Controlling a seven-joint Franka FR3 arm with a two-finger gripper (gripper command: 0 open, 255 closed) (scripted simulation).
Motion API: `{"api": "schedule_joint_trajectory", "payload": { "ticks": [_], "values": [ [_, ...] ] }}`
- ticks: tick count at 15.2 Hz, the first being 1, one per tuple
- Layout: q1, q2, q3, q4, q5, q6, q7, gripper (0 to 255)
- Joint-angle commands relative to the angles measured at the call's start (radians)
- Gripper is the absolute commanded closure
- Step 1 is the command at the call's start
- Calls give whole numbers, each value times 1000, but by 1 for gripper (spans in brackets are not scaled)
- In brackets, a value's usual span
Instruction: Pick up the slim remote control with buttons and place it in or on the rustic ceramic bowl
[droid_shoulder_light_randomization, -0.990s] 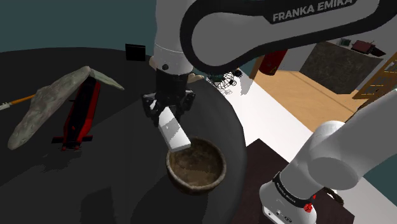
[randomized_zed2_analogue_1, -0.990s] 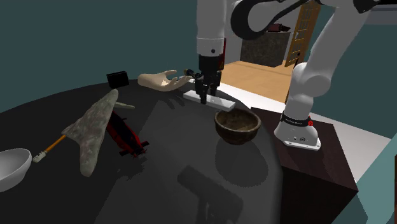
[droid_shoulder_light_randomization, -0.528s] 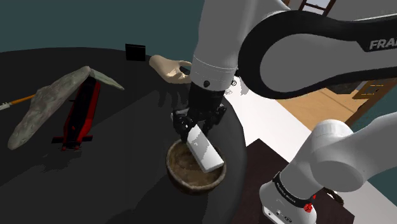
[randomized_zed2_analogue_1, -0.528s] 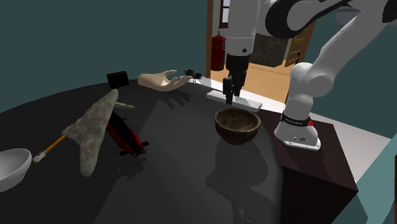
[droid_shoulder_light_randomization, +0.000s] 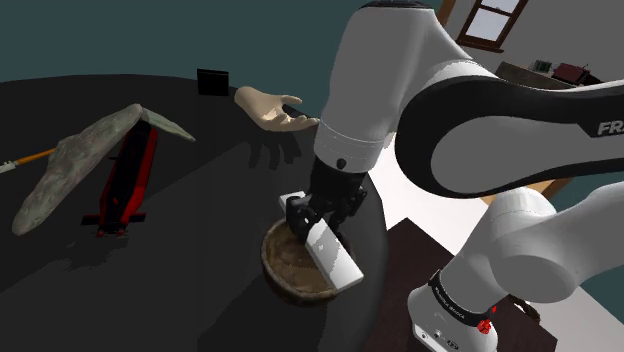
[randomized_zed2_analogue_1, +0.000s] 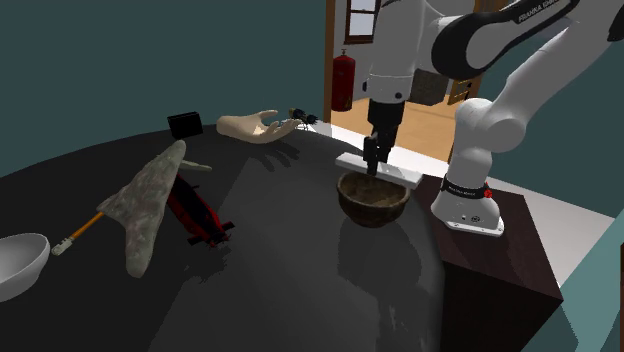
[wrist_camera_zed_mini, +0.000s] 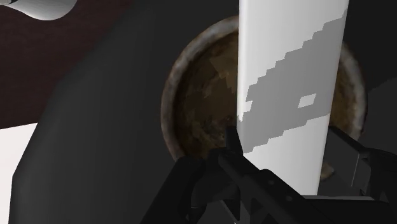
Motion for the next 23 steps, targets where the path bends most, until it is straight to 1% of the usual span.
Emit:
{"api": "schedule_joint_trajectory", "payload": {
  "ticks": [1,7,15,16,21,23],
  "values": [
    [2,11,11,-20,7,33,2,255],
    [1,53,40,-74,22,128,0,255],
    [1,56,41,-77,22,134,0,255],
    [1,57,41,-76,22,134,1,0],
    [1,56,41,-77,22,134,0,0],
    [1,18,16,-33,10,53,0,0]
  ]
}}
